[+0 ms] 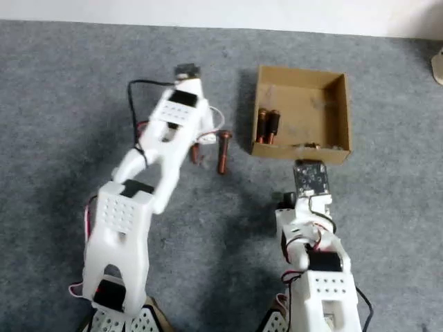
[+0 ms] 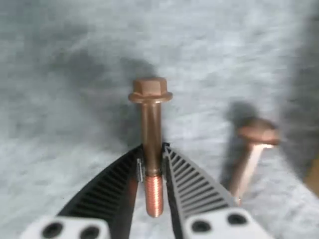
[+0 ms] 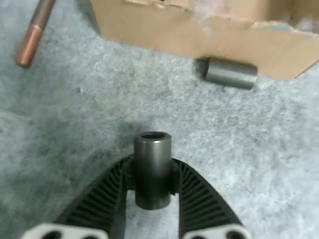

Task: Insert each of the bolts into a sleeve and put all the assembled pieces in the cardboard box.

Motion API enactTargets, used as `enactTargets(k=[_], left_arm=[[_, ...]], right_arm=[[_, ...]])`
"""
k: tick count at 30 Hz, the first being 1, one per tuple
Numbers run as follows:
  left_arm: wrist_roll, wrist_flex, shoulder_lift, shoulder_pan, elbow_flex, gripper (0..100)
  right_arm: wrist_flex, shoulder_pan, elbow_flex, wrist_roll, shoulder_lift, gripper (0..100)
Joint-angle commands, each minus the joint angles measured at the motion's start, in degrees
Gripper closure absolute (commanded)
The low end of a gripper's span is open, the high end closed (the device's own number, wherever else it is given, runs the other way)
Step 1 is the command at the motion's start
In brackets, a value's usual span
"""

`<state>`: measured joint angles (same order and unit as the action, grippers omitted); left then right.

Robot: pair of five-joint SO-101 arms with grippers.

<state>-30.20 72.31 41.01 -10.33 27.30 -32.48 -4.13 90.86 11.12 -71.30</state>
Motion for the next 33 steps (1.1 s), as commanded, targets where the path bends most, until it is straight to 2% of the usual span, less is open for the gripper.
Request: enactTargets(k=[1,6,9,15,21,28,33], left_arm=[[0.18,4.48,-9.01,0.57,1.45,100],[0.26,6.77,-13.14,0.57,-1.19,100],[0.26,3.25,-16.31,0.57,-6.37,100],[0.26,-9.76,-27.74,0.48,-21.76,100],[-0.18,-26.29,-42.59,0.04,-40.75,100],[-0.18,-43.25,-60.70,-1.63,-60.70,100],[-0.26,-55.74,-72.40,-2.95,-72.66,100]], right_arm=[[-5.58,0.48,2.59,0.62,-12.09,99.4],[-11.74,-0.48,10.33,0.62,-34.51,99.4],[-12.70,-2.95,12.09,0.62,-32.66,99.4],[-11.30,-7.87,11.65,0.97,-33.89,99.4],[-11.12,-14.29,11.47,1.05,-34.07,99.5],[-2.15,-22.90,11.65,1.05,-33.98,99.5],[2.86,-24.22,11.65,1.05,-33.54,99.5]])
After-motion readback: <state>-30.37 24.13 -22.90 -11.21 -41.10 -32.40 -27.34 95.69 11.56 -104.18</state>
